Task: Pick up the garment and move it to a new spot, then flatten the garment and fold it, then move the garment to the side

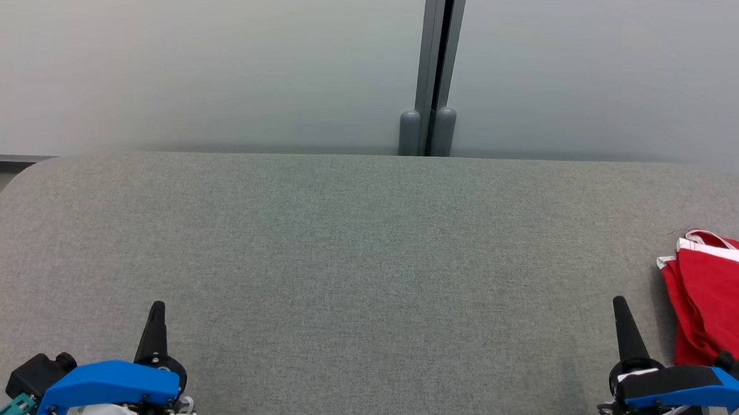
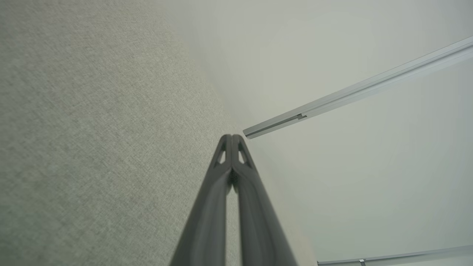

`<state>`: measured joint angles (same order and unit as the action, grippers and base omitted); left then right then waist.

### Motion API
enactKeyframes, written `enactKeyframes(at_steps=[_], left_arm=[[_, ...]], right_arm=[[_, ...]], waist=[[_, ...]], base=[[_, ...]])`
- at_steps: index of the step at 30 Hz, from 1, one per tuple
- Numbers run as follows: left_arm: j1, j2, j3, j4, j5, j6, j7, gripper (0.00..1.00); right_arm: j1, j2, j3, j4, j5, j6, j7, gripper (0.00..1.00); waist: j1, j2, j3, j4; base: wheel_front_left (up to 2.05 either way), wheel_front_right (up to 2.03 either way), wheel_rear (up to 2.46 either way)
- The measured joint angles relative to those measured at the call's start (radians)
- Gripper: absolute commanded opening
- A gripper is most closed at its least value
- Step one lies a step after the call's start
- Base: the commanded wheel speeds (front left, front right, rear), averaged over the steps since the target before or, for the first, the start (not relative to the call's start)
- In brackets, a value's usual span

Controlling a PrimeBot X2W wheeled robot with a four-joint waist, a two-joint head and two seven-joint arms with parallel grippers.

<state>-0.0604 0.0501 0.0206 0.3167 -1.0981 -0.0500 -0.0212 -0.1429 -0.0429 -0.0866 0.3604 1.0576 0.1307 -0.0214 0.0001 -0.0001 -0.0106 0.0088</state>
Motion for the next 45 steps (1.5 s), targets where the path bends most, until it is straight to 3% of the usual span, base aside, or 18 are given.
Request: enactKeyframes(at_steps=[45], left_arm=[[-0.029,0.000,0.068,-0.053,-0.385,-0.058,0.101,0.00]], right_arm=[[0.022,-0.002,-0.020,-0.087,0.416,0.000,0.102,0.00]], waist=[[0.0000,0.0002,0.010,-0.006]], base=[[0.00,0.00,0.00]])
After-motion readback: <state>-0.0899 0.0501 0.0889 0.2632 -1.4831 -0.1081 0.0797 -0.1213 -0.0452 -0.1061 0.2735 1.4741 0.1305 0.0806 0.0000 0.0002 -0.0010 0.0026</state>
